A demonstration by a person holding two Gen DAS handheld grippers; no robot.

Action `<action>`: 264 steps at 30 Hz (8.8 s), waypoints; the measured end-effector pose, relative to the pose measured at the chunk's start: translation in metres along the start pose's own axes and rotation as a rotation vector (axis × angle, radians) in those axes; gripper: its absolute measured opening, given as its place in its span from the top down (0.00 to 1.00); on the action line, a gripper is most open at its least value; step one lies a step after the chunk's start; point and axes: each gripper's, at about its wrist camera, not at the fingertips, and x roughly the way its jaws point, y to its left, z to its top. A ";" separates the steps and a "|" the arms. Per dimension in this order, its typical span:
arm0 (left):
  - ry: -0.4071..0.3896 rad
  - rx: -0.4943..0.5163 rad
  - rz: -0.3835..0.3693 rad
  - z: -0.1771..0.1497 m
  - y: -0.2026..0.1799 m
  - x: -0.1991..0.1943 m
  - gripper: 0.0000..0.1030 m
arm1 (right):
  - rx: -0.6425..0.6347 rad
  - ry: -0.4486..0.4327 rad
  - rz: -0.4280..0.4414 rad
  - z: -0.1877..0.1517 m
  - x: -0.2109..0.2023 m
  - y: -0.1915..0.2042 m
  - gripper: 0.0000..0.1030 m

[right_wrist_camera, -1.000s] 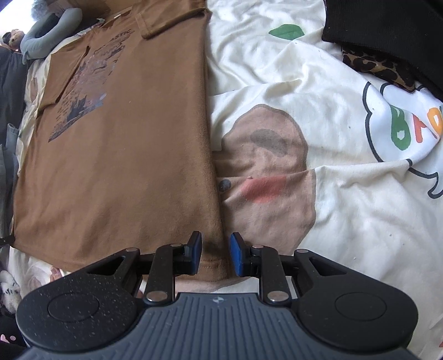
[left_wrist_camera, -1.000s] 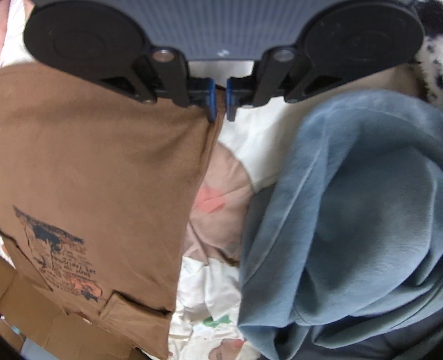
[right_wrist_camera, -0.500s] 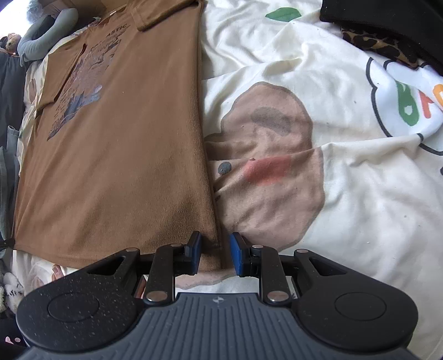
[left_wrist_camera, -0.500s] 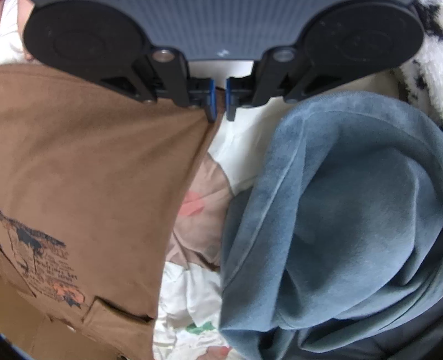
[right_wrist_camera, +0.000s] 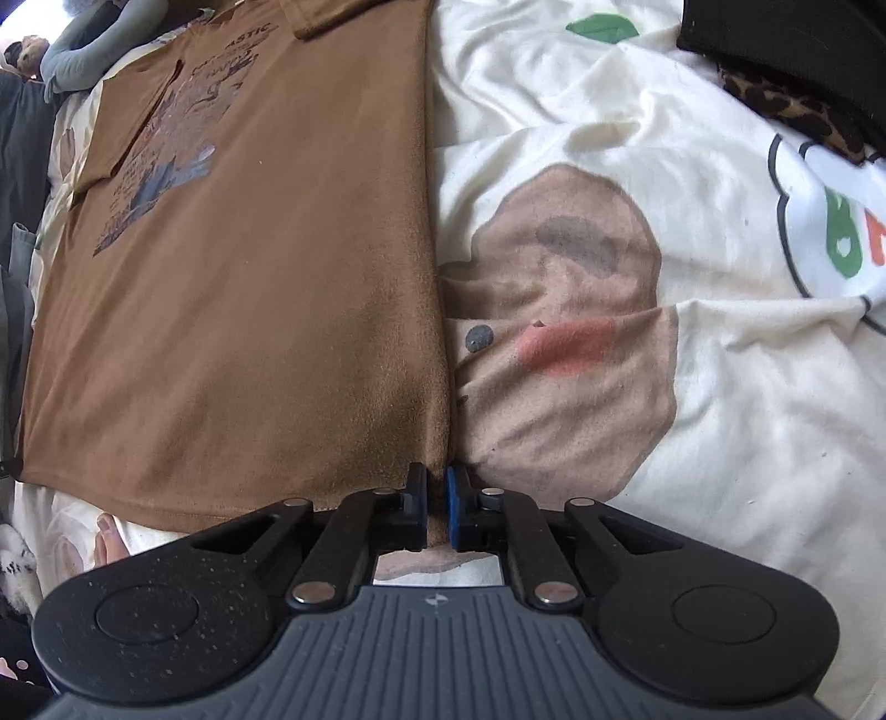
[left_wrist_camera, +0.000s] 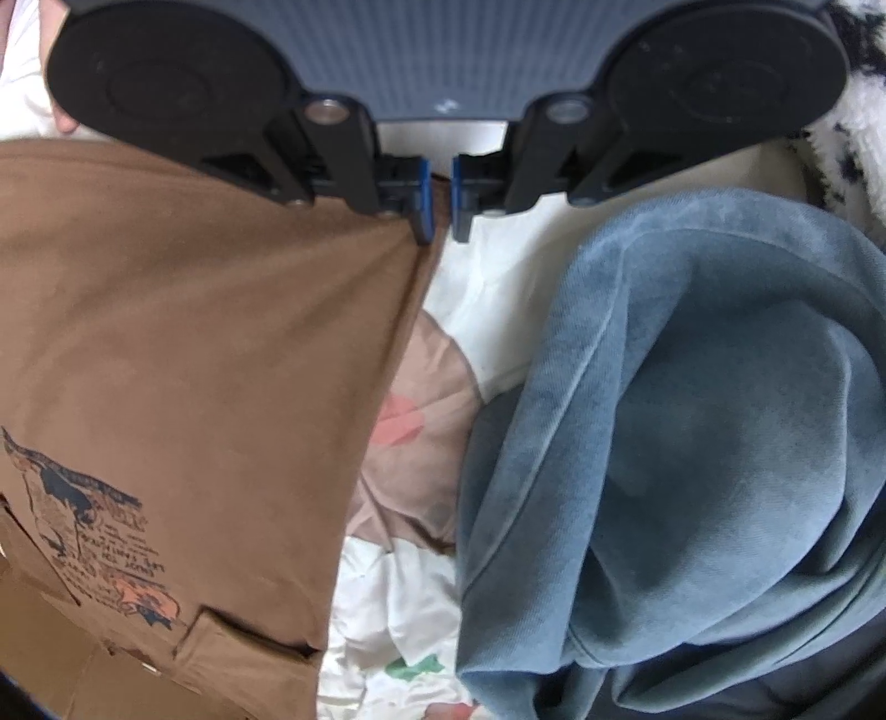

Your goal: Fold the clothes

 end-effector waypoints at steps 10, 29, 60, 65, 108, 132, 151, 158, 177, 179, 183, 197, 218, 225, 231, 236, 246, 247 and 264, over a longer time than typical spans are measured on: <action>-0.017 -0.054 -0.087 0.007 0.002 -0.054 0.94 | -0.079 -0.016 -0.020 0.041 -0.061 0.012 0.96; -0.036 -0.108 -0.164 0.001 -0.001 -0.107 0.95 | -0.135 0.015 -0.064 0.056 -0.129 0.022 0.97; 0.131 -0.138 -0.156 -0.119 -0.010 -0.122 0.95 | -0.054 0.155 -0.100 -0.037 -0.137 -0.042 0.97; 0.107 -0.157 -0.162 -0.113 -0.009 -0.128 0.95 | -0.073 0.119 -0.110 -0.032 -0.147 -0.039 0.97; -0.216 -0.233 -0.270 0.033 -0.008 -0.230 0.95 | 0.025 -0.146 -0.044 0.110 -0.253 0.018 0.97; -0.223 -0.184 -0.274 0.116 -0.034 -0.226 0.95 | 0.072 -0.203 0.022 0.175 -0.238 0.019 0.97; -0.239 -0.153 -0.301 0.183 -0.054 -0.167 0.95 | 0.061 -0.236 0.038 0.251 -0.190 0.025 0.97; -0.257 -0.147 -0.287 0.197 -0.061 -0.129 0.94 | 0.076 -0.229 0.052 0.270 -0.142 0.010 0.97; -0.278 -0.151 -0.234 0.228 -0.066 -0.017 0.94 | 0.073 -0.233 0.035 0.317 -0.033 -0.010 0.96; -0.284 -0.163 -0.240 0.230 -0.065 -0.006 0.94 | 0.077 -0.251 0.038 0.320 -0.026 -0.011 0.96; -0.300 -0.166 -0.242 0.234 -0.067 0.013 0.94 | 0.094 -0.274 0.031 0.322 -0.009 -0.014 0.96; -0.329 -0.253 -0.236 0.226 -0.059 0.039 0.81 | 0.180 -0.359 -0.019 0.322 0.016 -0.028 0.92; -0.323 -0.130 -0.209 0.197 -0.079 0.034 0.36 | -0.047 -0.364 -0.022 0.277 0.007 -0.008 0.60; -0.265 -0.054 -0.167 0.192 -0.088 0.058 0.35 | -0.099 -0.287 -0.065 0.264 0.029 -0.007 0.57; -0.225 0.008 -0.112 0.188 -0.091 0.083 0.35 | -0.169 -0.238 -0.139 0.259 0.050 0.001 0.55; -0.255 0.070 -0.069 0.200 -0.098 0.090 0.35 | -0.206 -0.253 -0.182 0.269 0.058 0.006 0.51; -0.332 0.074 -0.069 0.236 -0.105 0.094 0.34 | -0.252 -0.298 -0.225 0.312 0.070 0.017 0.51; -0.342 0.079 -0.072 0.240 -0.106 0.094 0.34 | -0.246 -0.304 -0.225 0.318 0.070 0.019 0.51; -0.420 0.023 -0.152 0.253 -0.099 0.086 0.46 | -0.204 -0.445 -0.206 0.336 0.028 0.014 0.51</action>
